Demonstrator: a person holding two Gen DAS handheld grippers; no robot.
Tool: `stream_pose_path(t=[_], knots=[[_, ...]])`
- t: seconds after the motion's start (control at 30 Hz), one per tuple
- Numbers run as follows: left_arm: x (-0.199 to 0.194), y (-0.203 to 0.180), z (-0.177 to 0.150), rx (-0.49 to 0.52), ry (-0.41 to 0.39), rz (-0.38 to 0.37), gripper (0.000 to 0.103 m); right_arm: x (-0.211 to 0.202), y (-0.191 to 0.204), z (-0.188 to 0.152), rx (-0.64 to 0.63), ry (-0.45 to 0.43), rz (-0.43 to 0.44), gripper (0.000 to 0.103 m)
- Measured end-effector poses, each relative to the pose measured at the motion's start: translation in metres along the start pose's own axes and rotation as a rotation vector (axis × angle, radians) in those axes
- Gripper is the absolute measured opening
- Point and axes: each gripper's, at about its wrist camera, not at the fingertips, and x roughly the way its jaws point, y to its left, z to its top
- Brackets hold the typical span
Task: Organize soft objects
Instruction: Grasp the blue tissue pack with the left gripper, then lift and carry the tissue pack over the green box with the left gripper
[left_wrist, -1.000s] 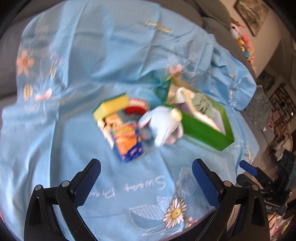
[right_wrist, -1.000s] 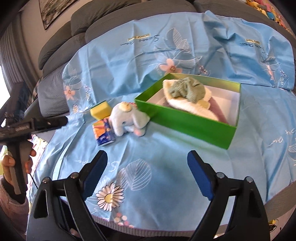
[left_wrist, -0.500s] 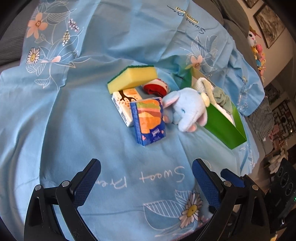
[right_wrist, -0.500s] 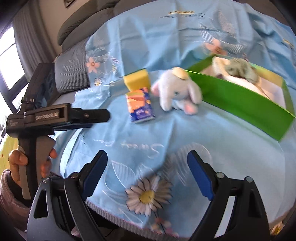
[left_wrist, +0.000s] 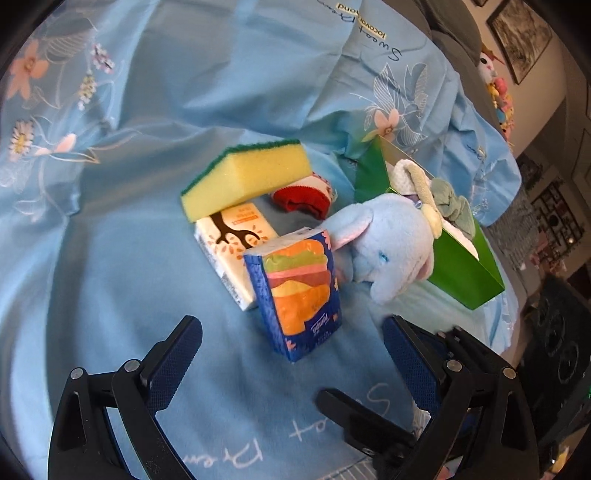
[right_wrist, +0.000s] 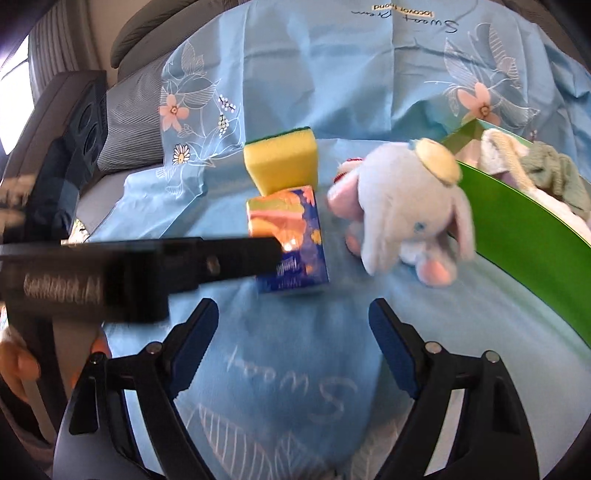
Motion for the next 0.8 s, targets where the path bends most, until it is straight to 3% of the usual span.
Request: stream_pose_path(t=[0.1,0.3,0.4,0.5,0.8], knots=[[0.007,0.005,0.003,-0.013,0.009,-0.045,0.097,0.015,0.0,0.01,-0.002,0.01,0.015,0.08],[0.016,0.007,0.008,-0.025,0.032,-0.127,0.075,0.039,0.001,0.019,-0.012,0.043,0.022,0.079],[0.021,0.006,0.011,-0.03,0.048,-0.148,0.069,0.046,0.002,0.019,-0.02,0.062,0.037,0.062],[0.026,0.008,0.01,-0.04,0.062,-0.149,0.061,0.052,0.001,0.02,-0.016,0.075,0.038,0.051],[0.012,0.003,0.001,-0.029,0.045,-0.148,0.052,0.041,0.003,0.018,-0.022,0.066,0.041,0.05]])
